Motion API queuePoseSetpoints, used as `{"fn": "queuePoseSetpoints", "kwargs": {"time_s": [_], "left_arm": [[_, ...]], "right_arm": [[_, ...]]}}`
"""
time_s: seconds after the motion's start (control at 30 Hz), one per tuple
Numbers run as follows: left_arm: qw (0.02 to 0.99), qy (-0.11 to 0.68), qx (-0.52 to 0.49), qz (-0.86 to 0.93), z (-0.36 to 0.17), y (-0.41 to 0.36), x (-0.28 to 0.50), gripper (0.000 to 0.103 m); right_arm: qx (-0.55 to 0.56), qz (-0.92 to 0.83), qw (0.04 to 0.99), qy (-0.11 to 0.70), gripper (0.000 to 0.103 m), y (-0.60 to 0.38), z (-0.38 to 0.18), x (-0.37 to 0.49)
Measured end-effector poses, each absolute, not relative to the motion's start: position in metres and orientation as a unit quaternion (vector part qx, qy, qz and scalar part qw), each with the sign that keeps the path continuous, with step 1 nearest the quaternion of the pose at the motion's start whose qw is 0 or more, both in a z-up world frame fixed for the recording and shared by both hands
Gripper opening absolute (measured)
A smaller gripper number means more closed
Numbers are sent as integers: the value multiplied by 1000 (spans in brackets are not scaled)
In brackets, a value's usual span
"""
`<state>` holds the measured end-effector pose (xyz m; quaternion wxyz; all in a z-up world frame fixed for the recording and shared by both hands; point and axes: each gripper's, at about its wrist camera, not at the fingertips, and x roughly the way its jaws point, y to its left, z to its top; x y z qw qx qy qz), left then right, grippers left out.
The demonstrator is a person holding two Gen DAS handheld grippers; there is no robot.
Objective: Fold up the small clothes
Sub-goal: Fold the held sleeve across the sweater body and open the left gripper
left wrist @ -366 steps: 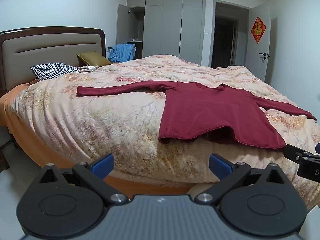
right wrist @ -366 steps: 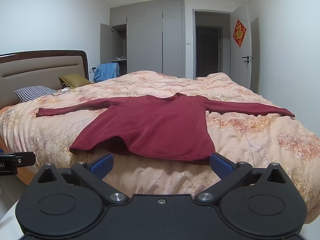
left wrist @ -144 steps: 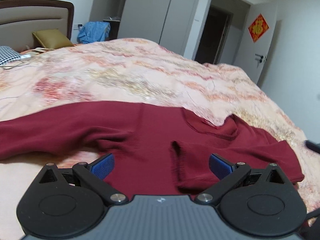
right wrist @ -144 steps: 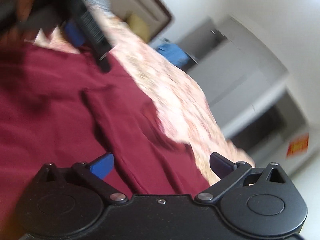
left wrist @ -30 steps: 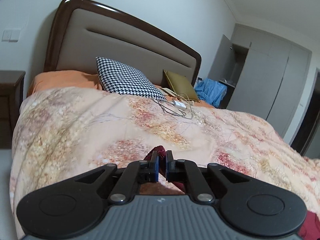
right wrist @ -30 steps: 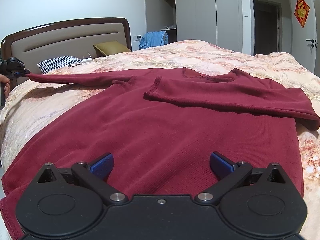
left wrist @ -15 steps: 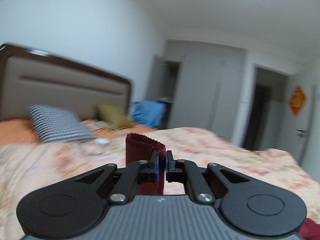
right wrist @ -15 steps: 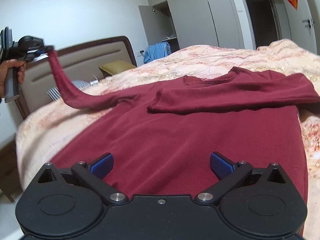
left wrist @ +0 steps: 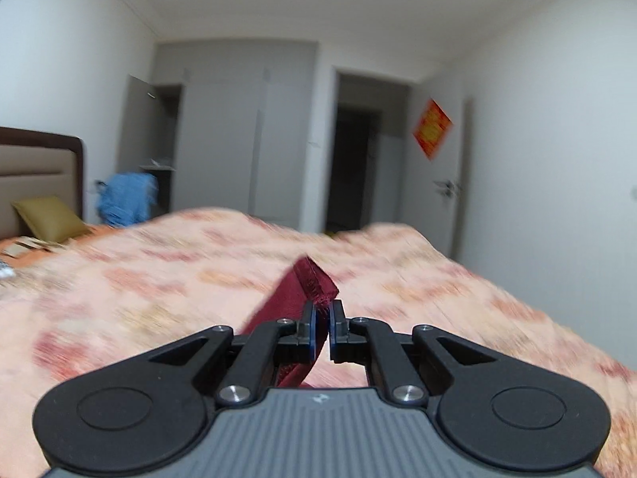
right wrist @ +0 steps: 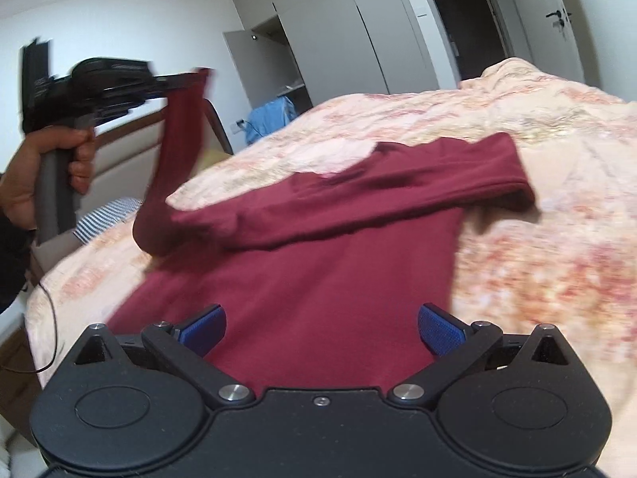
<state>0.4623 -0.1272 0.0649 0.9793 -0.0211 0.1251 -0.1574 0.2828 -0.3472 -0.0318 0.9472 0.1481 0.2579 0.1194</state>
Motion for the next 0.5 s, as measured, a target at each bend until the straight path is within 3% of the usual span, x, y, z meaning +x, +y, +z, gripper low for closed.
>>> {"fn": "queuePoseSetpoints", "kwargs": {"time_s": [0.3,0.47,0.5], "left_arm": [[950,239,-24,-201,-39,-182,483,6],[933,275,-35,-230,-52,-182,481,9],[930,279,-35,-236,-50,-182,480,14]], "right_arm": [[145,106,949,260,103,-362,-47,263],[144,107,950,255,103,-363,-50,262],[145,106,950,255,103,-362,-50,264]]}}
